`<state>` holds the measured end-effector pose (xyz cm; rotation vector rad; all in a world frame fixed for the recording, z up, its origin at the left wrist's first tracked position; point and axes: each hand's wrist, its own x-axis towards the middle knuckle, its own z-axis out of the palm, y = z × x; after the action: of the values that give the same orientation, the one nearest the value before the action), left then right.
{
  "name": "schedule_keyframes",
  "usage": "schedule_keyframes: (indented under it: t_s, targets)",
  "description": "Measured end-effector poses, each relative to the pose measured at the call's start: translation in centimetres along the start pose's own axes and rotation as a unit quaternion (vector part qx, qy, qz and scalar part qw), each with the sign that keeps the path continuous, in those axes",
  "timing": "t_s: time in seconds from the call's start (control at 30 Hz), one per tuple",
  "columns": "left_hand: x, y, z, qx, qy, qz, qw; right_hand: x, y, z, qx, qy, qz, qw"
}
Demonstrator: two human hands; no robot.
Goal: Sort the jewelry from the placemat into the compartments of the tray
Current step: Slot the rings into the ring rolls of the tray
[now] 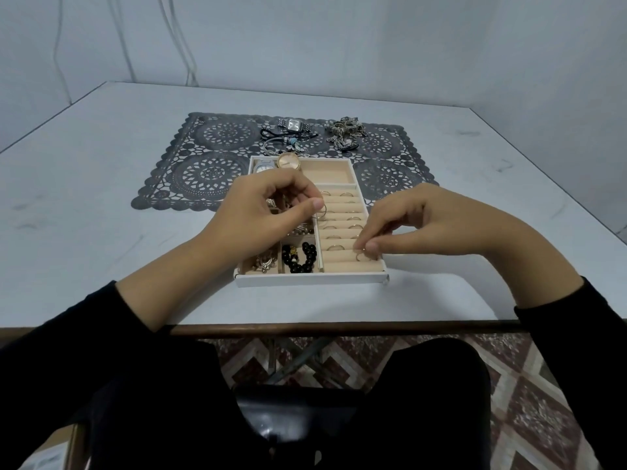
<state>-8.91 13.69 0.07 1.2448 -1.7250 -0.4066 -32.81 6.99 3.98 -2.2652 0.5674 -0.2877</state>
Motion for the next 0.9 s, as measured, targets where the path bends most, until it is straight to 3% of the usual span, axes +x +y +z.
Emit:
schedule_keyframes:
  t_s: [0.27,0.77,0.9]
  targets:
    - [0.0,-0.1,0.0,0.005,-0.001,0.0,1.0,1.0,0.0,-0.5,0.031,-0.037,0.053,0.997]
    - [0.0,0.3,0.0,0.007,-0.007,-0.005,1.0,1.7,-1.0,-0.4,-0.098,-0.06,0.059,0.992]
    - [0.1,0.5,-0.1,0.023,-0.013,0.024,0.999,1.5,-0.4,-1.1,-0.024,-0.06,0.07,0.995]
